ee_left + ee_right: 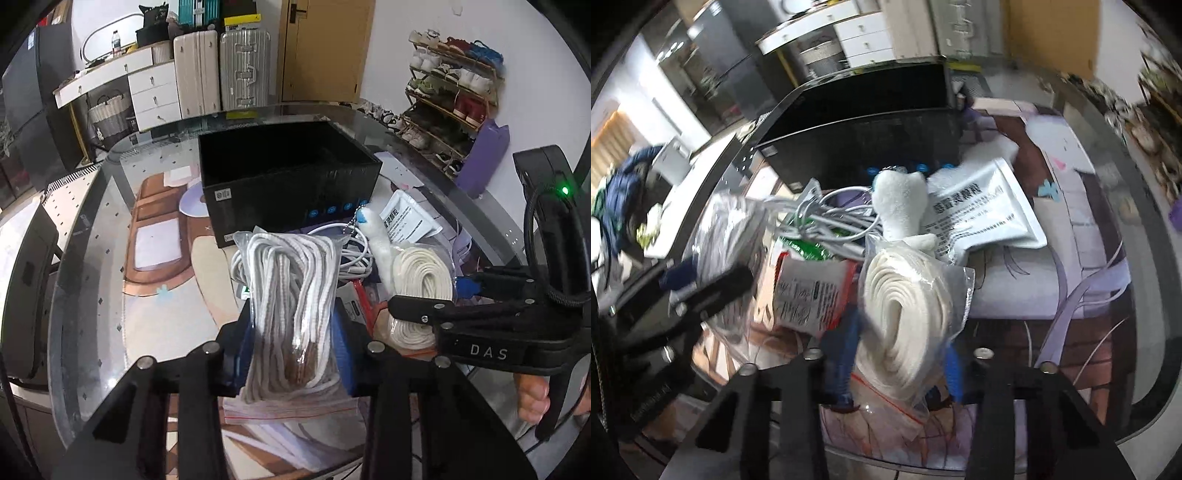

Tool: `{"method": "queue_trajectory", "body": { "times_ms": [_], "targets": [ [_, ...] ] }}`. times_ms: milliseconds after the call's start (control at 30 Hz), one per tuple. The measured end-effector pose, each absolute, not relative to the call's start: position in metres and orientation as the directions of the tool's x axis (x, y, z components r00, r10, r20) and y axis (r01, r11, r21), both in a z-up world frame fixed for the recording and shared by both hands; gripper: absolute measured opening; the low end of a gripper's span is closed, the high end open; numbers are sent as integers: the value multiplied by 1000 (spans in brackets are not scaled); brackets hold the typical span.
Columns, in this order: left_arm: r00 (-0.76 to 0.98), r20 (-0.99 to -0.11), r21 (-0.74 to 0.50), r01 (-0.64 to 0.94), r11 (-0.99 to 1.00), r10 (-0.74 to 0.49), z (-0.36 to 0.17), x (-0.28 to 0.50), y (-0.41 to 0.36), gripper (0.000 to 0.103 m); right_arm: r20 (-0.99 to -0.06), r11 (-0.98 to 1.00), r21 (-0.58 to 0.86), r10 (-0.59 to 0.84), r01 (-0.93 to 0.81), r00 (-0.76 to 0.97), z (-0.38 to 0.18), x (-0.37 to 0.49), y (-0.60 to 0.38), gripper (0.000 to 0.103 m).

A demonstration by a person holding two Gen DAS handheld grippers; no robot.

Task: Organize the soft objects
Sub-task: 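Lift both bags and lower them into the black box with both tools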

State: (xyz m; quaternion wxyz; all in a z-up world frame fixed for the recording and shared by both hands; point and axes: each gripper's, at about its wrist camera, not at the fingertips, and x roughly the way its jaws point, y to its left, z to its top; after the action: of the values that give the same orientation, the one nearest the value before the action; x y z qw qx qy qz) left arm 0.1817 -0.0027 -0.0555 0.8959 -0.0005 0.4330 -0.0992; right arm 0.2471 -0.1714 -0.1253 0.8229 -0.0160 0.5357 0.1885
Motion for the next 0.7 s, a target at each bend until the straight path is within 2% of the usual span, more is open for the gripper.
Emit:
{"method": "queue_trajectory", "body": {
  "times_ms": [100, 200, 700],
  "targets": [
    [614, -767, -99, 171, 980, -185, -51, 178, 2, 37, -884, 918, 182, 310, -352, 351, -123, 243, -171, 24],
    [627, -758, -98, 164, 982, -180, -47, 177, 3, 37, -875, 909, 201, 334, -366, 349, -118, 237, -173, 21],
    [692, -701, -101, 144, 984, -173, -25, 157, 15, 37, -795, 880, 197, 401, -432, 454, -72, 210, -178, 20]
  ]
}}
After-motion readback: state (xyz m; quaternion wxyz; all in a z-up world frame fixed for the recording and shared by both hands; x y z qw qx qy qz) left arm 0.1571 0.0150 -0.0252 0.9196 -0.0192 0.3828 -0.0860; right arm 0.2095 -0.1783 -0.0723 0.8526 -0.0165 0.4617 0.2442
